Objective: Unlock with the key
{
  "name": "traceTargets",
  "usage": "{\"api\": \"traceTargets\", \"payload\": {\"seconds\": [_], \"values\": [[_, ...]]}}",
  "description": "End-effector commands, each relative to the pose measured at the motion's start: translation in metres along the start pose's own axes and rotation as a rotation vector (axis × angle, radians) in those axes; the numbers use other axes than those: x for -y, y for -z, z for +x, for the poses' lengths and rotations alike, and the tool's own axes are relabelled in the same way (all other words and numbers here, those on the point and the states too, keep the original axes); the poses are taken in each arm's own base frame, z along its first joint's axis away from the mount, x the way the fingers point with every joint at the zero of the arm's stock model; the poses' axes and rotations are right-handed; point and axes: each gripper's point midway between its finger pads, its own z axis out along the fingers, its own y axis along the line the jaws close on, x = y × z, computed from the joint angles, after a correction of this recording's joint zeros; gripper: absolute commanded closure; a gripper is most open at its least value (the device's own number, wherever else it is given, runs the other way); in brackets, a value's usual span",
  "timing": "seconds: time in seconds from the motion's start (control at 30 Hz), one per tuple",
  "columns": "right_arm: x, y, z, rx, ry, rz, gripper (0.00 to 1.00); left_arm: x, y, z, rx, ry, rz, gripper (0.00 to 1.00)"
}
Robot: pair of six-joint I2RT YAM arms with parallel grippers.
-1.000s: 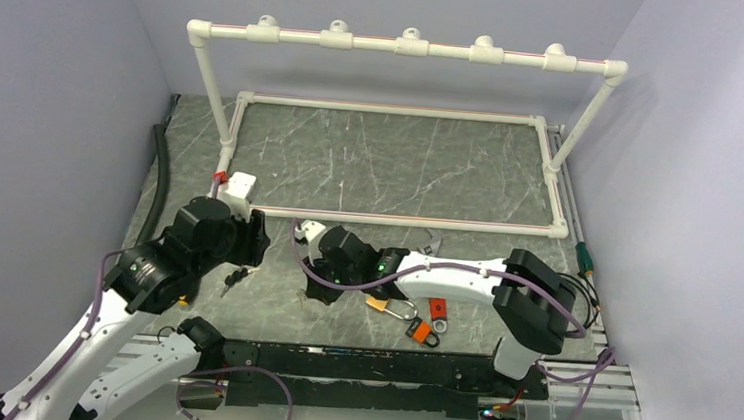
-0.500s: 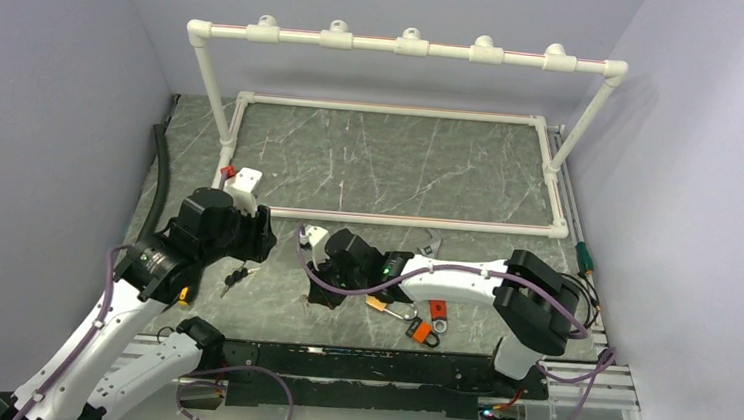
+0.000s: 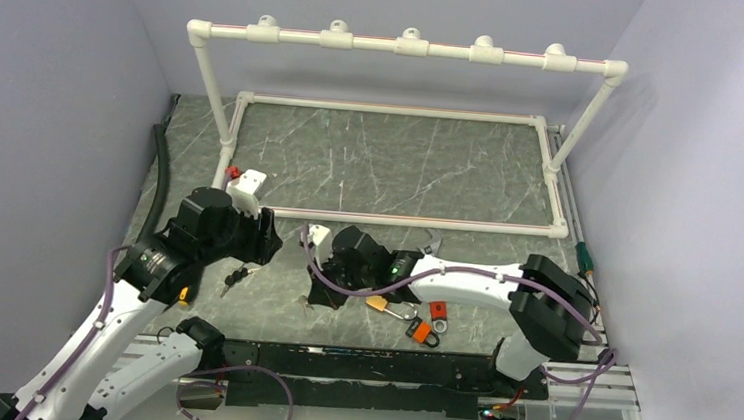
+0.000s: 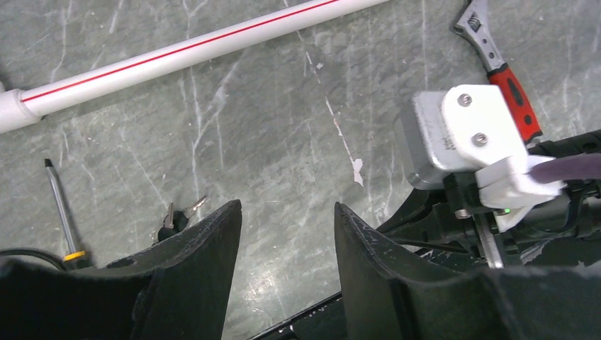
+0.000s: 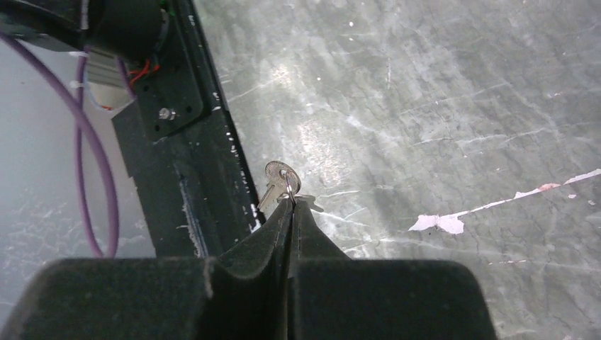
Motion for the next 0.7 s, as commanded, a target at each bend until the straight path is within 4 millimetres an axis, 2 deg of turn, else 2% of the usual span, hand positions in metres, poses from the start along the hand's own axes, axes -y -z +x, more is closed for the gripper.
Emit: {"api": "traceTargets", "payload": {"seconds": [0.0, 0.33, 0.5, 0.67], "values": [[-0.019, 0.02, -0.024, 0.083, 0.058, -0.069, 1.0, 0.013, 0.004, -0.012, 0.063, -0.046, 0.083, 0.44], [-0.039, 0.055, -0.028, 0.122, 0.07, -0.123, 1.0, 0.055, 0.014, -0.011, 0.059, -0.085, 0.334, 0.44], [-0.05, 0.077, -0.028, 0.13, 0.056, -0.145, 1.0, 0.087, 0.02, -0.009, 0.046, -0.1, 0.534, 0.43], [-0.063, 0.1, -0.03, 0.162, 0.05, -0.181, 1.0, 0.119, 0.035, -0.012, 0.052, -0.117, 0.76, 0.42]]}}
